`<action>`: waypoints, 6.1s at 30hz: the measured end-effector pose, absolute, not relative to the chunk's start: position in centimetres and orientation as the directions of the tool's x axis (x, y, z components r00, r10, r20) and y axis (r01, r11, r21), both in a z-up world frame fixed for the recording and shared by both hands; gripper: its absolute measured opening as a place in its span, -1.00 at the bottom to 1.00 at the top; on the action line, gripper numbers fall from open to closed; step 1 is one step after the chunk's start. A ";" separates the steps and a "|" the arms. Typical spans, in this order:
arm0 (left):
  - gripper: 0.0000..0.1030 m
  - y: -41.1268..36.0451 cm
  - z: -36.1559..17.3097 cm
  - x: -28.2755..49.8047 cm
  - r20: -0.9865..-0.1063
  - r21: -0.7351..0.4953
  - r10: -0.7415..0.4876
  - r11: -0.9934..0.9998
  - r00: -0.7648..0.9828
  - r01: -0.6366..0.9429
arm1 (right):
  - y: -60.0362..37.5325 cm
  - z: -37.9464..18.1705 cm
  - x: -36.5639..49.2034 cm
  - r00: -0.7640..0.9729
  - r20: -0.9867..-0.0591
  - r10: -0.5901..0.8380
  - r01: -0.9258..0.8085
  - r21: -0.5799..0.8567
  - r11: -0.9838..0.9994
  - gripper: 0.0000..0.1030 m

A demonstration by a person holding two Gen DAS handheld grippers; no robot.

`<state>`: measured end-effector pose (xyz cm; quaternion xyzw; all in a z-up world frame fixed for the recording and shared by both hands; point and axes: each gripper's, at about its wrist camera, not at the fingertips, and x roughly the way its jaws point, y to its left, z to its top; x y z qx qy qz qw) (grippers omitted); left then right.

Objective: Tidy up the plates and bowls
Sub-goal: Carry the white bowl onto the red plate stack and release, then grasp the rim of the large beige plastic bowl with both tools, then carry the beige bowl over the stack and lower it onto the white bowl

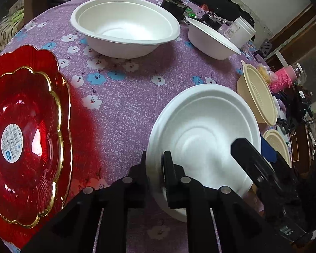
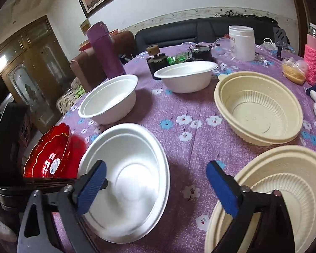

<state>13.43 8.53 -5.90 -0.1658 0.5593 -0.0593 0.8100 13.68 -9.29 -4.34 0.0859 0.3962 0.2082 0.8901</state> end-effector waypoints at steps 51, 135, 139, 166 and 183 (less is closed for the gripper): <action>0.34 27.8 -1.3 6.4 -0.813 -0.236 0.023 0.900 0.582 -0.365 | 12.6 -4.1 13.2 0.452 -0.763 0.462 -0.460 0.245 0.853 -0.22; -0.57 -6.4 -5.3 12.9 -0.866 -0.286 -0.363 0.924 0.344 0.255 | -20.6 -5.0 8.0 0.607 -0.794 0.015 0.111 0.104 0.988 -0.25; -0.57 -5.3 -5.0 12.5 -0.859 -0.299 -0.369 0.924 0.356 0.237 | -19.4 -3.9 7.4 0.637 -0.771 0.003 0.091 0.079 0.993 -0.26; -0.56 8.4 1.2 5.3 -0.753 -0.314 -0.262 0.949 0.604 0.020 | -7.2 1.1 5.5 0.702 -0.687 0.186 -0.180 0.081 0.980 -0.31; -0.56 23.5 2.4 4.1 -0.720 -0.357 -0.093 0.899 0.688 -0.253 | 7.8 2.9 7.1 0.664 -0.664 0.342 -0.447 0.014 0.894 -0.31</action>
